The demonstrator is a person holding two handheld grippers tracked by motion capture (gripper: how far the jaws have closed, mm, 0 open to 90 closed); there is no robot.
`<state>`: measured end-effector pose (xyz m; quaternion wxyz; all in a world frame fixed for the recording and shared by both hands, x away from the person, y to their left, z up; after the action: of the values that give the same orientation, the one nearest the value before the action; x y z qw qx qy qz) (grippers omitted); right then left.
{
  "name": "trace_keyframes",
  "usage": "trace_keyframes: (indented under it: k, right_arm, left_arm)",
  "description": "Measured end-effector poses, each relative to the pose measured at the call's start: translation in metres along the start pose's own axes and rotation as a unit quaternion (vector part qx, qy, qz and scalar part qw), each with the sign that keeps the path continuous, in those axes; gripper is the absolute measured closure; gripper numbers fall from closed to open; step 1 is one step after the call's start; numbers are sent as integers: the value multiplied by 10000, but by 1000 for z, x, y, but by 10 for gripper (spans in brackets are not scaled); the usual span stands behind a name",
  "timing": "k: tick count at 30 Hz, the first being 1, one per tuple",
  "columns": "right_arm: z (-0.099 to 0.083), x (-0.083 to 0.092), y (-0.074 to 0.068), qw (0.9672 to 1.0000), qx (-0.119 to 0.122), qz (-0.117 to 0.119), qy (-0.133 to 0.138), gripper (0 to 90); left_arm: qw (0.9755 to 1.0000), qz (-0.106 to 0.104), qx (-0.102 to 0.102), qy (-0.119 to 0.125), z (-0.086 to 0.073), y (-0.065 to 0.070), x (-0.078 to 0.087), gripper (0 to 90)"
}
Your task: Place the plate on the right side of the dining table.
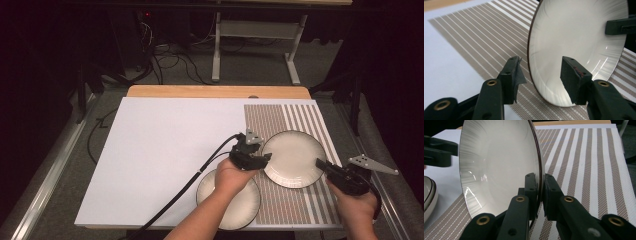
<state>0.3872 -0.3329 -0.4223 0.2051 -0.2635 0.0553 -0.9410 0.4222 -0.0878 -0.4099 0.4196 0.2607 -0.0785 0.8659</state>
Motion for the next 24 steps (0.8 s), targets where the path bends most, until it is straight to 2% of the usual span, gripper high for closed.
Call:
trace_keyframes:
  k: [4, 7, 9, 14, 19, 24]
  right_arm:
    - [1, -4, 2, 10000, -62, -60, -38, 847]
    - [1, -6, 4, 9998, -111, -119, -75, 841]
    - [0, -7, 6, 9998, -125, -143, -105, 839]
    - [1, -11, 7, 9993, -229, -225, -166, 833]
    - [0, -13, 9, 9991, -232, -285, -212, 827]
    - [0, -16, 10, 9986, -276, -357, -266, 821]
  left_arm:
    - [9997, 64, -91, 235, -5, -11, 23, 463]
    - [9985, 217, -259, 432, -10, -19, 43, 445]
    - [9977, 274, -288, 551, -14, -24, 56, 420]
    - [9954, 442, -163, 831, -28, -39, 87, 334]
    - [9935, 507, -55, 1016, -45, -53, 114, 308]
    - [9918, 691, 60, 1073, -64, -69, 137, 246]
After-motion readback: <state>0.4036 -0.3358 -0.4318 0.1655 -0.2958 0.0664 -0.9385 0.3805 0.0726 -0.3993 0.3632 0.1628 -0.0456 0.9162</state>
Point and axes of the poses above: each handheld gripper's, and its own axes: x roughly backward along the jaws, z roughly out of its top, y roughly to its right, the point moved 7 cm from there along -x, roughly forward along the jaws, and after that the axes turned 4 degrees about -x, right-handed, at the moved point
